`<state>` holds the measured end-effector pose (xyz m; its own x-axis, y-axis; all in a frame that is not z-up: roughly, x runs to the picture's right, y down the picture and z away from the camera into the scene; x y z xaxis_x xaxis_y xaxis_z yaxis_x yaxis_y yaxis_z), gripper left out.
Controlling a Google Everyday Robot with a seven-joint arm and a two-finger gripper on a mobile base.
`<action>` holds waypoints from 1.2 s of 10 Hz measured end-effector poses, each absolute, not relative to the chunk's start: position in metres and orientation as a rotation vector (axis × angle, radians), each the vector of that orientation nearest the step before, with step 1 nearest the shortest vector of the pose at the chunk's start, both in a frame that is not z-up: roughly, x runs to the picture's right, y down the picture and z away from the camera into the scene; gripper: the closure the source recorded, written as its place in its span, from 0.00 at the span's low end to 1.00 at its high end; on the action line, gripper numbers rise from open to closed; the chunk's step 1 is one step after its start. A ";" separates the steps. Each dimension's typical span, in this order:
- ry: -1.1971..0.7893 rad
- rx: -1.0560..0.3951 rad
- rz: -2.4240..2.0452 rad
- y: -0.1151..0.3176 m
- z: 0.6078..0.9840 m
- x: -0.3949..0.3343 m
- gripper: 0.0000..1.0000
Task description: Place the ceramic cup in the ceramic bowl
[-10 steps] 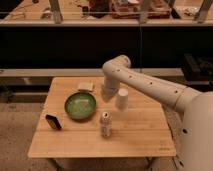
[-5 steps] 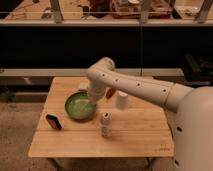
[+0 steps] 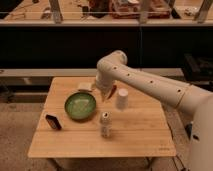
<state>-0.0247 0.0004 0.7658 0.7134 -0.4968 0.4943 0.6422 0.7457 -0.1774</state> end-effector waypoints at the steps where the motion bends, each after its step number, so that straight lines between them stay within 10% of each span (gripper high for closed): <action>1: -0.437 -0.332 -0.622 -0.020 0.752 -0.016 0.37; 7: -0.345 -0.335 -0.451 -0.107 0.755 0.098 0.37; 12: -0.330 -0.529 -0.395 -0.072 0.842 0.128 0.37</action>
<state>0.1284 -0.0719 0.8424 0.8737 -0.2765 0.4004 0.4432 0.7917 -0.4205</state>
